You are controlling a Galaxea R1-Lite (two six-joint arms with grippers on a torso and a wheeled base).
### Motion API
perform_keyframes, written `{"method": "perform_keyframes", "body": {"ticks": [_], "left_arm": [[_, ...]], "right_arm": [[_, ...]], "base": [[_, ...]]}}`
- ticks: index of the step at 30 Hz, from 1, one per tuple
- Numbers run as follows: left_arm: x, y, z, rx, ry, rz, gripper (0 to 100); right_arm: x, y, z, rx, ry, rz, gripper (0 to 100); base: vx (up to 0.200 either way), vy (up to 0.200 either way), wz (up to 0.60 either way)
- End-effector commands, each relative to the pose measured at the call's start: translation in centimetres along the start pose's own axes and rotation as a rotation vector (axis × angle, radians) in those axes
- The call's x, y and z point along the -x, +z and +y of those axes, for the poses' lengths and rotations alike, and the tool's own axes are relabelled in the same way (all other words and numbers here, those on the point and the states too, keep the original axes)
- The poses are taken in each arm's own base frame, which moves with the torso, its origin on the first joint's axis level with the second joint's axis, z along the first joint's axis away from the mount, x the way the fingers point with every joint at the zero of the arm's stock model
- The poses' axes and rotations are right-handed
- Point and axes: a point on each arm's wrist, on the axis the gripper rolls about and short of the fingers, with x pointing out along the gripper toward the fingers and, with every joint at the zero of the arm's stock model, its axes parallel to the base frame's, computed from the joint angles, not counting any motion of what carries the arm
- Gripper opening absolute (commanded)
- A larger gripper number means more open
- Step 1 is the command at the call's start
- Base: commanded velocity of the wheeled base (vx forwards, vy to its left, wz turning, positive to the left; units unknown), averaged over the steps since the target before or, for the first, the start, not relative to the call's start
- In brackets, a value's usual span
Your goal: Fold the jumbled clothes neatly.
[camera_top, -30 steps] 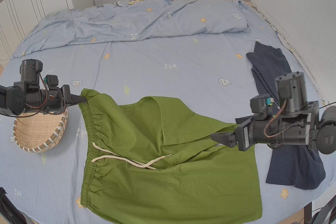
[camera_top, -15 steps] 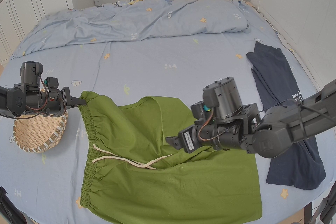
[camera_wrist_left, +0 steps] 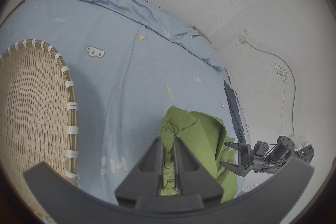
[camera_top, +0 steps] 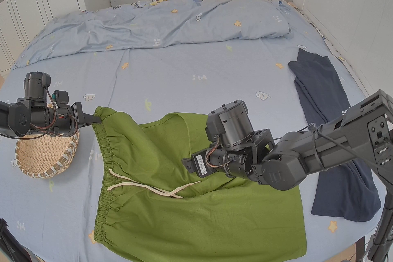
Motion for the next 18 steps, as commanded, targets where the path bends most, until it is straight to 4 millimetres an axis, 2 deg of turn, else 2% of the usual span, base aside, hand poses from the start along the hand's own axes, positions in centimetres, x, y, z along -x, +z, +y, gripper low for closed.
{"method": "perform_keyframes", "body": {"ticks": [1, 6, 18], "left_arm": [[0.0, 0.0, 0.0, 0.000, -0.002, 0.000, 0], [0.0, 0.0, -0.1, 0.000, -0.002, 0.002, 0], [-0.1, -0.1, -0.2, -0.001, -0.006, 0.007, 0]], "right_arm": [[-1.2, -0.3, 0.6, 0.003, -0.012, 0.006, 100], [-2.1, -0.4, 0.8, -0.012, -0.054, 0.003, 100], [-2.3, -0.2, 0.2, -0.050, -0.066, 0.000, 100]], "base": [[0.000, 0.000, 0.00], [0.000, 0.000, 0.00], [0.000, 0.000, 0.00]]}}
